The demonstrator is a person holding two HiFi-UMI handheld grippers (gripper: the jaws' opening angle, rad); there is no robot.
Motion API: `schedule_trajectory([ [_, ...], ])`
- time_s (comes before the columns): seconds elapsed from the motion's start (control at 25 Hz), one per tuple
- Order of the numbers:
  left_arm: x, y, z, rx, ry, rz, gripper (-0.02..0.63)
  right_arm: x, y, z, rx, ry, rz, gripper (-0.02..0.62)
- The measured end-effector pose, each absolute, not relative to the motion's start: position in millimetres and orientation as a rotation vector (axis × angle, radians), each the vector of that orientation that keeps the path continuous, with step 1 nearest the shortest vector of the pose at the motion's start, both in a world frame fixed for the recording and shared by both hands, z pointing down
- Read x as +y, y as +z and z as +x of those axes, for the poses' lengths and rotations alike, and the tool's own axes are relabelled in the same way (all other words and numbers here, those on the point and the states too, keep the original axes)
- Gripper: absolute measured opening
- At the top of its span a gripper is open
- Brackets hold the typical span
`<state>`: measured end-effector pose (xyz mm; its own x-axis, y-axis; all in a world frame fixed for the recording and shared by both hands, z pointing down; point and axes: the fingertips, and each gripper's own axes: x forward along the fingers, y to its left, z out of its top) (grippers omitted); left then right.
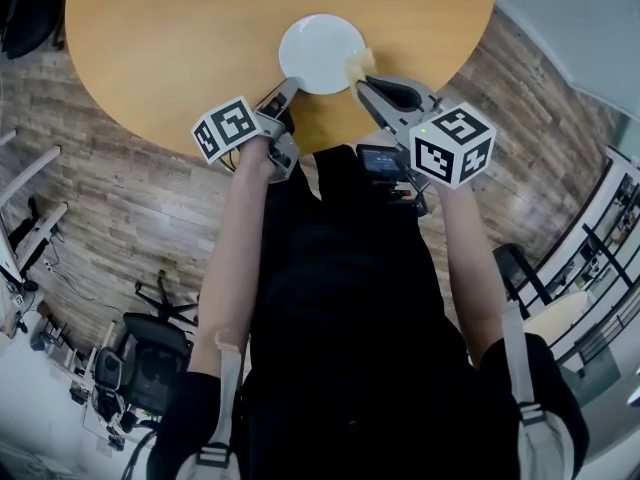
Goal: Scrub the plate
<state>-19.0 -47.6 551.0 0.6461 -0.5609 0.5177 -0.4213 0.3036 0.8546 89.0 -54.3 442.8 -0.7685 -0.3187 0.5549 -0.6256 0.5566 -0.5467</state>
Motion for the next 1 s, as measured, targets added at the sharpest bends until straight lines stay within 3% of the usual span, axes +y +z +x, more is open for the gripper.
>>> schedule_trajectory([
  [0.52,-11,524,-20,-0.916,-0.081,1.402,0.023,3,505,33,-2.198,1.063,0.568,0.028],
  [1.0,-3,514,-29,-0.928,0.042,1.485,0.023,9,507,3,-2.199,1.126,0.497,0.028],
])
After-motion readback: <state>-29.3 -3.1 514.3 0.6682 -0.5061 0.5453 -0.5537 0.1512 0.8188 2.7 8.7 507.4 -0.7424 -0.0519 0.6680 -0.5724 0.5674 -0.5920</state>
